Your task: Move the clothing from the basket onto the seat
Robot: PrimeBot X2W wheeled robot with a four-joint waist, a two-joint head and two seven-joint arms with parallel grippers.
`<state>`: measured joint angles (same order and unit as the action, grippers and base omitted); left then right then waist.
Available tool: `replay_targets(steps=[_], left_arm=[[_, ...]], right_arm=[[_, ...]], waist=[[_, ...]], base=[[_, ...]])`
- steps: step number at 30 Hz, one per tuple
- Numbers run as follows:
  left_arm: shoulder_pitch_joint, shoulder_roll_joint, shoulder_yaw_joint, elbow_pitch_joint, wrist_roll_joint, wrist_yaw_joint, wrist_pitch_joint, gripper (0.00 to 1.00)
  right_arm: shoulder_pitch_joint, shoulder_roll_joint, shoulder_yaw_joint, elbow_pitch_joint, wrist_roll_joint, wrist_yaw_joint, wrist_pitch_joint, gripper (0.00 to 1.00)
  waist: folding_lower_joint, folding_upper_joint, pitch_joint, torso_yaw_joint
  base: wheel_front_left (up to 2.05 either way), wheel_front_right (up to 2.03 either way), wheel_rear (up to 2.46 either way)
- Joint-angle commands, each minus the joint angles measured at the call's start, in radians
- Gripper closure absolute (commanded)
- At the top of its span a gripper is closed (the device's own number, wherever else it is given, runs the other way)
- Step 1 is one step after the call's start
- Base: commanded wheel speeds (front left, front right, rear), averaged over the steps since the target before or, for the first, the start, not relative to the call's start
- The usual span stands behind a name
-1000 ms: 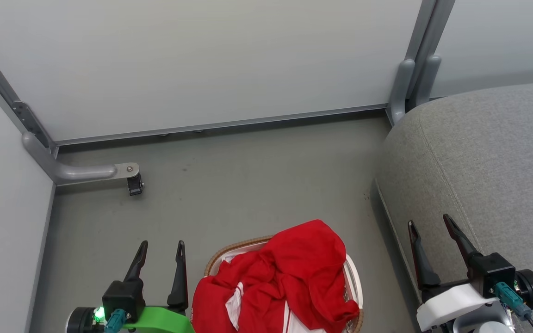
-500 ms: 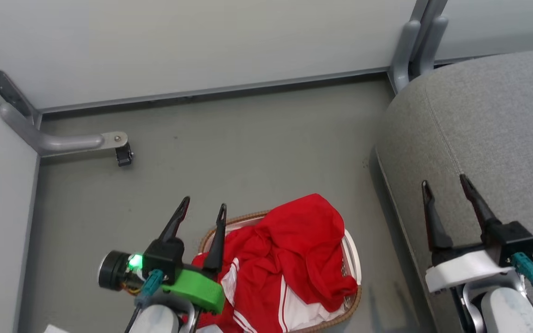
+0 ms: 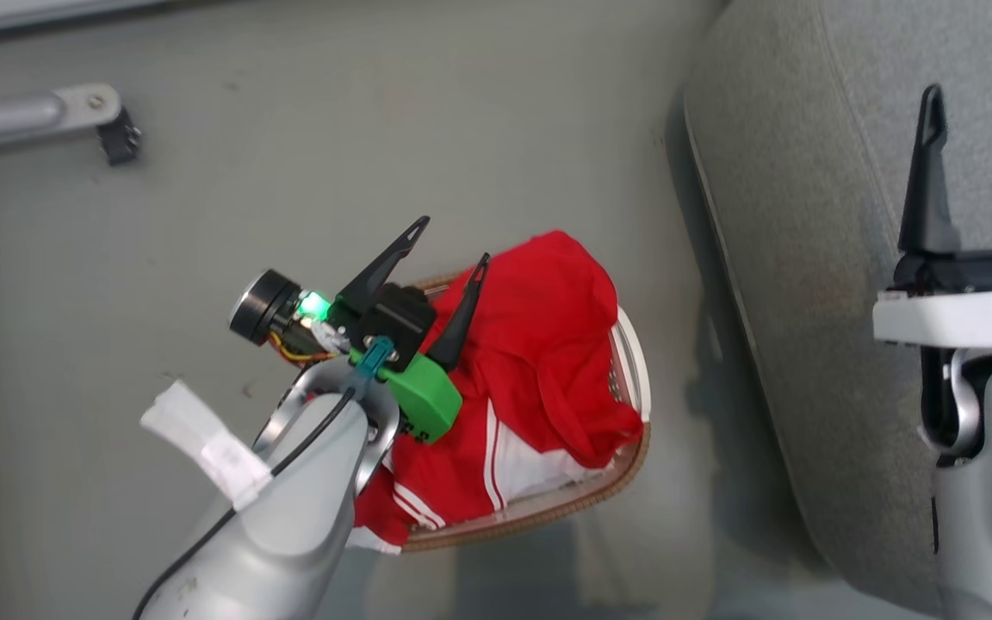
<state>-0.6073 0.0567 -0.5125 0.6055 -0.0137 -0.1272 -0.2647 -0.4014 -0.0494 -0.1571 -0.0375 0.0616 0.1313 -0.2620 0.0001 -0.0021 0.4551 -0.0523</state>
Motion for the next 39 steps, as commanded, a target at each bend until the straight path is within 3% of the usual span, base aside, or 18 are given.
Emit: replay_targets(steps=[1,8,14,19,33,34,35,36,37,39], left_arm=[[-0.049,0.012,-0.015,0.031,-0.012,-0.003,0.000,0.00],[-0.183,0.032,-0.265,0.215,-0.123,-0.003,0.000,0.00],[-0.262,0.063,-0.400,0.322,-0.206,-0.003,0.000,0.00],[-0.322,0.081,-0.439,0.414,-0.227,-0.003,0.000,0.00],[-0.402,0.048,-0.477,0.543,-0.252,-0.003,0.000,0.00],[-0.400,0.042,-0.479,0.550,-0.258,-0.003,0.000,0.41],[-0.397,0.038,-0.482,0.553,-0.264,-0.003,0.000,0.57],[-0.392,0.034,-0.486,0.555,-0.269,-0.003,0.000,0.81],[-0.385,0.032,-0.490,0.556,-0.272,-0.003,0.000,0.95],[-0.369,0.025,-0.504,0.555,-0.282,-0.003,0.000,1.00]], right_arm=[[-0.032,-0.002,-0.003,-0.015,0.002,-0.001,-0.005,0.00],[-0.114,-0.002,-0.007,-0.066,0.049,-0.001,-0.005,0.00],[-0.153,-0.001,0.001,-0.093,0.081,-0.001,-0.005,0.00],[-0.170,-0.001,0.019,-0.114,0.113,-0.001,-0.005,0.00],[-0.188,-0.002,0.062,-0.125,0.160,-0.001,-0.005,0.00],[-0.186,-0.002,0.064,-0.125,0.160,-0.001,-0.005,0.00],[-0.183,-0.002,0.066,-0.123,0.159,-0.001,-0.005,0.00],[-0.180,-0.002,0.069,-0.120,0.159,-0.001,-0.005,0.00],[-0.177,-0.002,0.071,-0.117,0.158,-0.001,-0.005,0.00],[-0.171,-0.002,0.076,-0.110,0.155,-0.001,-0.005,0.00]], waist=[[-0.0001,0.0021,0.193,-0.111],[-0.0001,0.0021,0.323,-0.183],[-0.0001,0.0021,0.409,-0.227],[-0.0001,0.0021,0.462,-0.262],[-0.0001,0.0021,0.524,-0.318],[-0.0001,0.0021,0.522,-0.318],[-0.0001,0.0021,0.519,-0.317],[-0.0001,0.0021,0.515,-0.314],[-0.0001,0.0021,0.510,-0.312],[-0.0001,0.0021,0.497,-0.305]], base=[[0.00,0.00,0.00],[0.00,0.00,0.00],[0.00,0.00,0.00],[0.00,0.00,0.00],[0.00,0.00,0.00],[0.00,0.00,0.00],[0.00,0.00,0.00],[0.00,0.00,0.00],[0.00,0.00,0.00],[0.00,0.00,0.00]])
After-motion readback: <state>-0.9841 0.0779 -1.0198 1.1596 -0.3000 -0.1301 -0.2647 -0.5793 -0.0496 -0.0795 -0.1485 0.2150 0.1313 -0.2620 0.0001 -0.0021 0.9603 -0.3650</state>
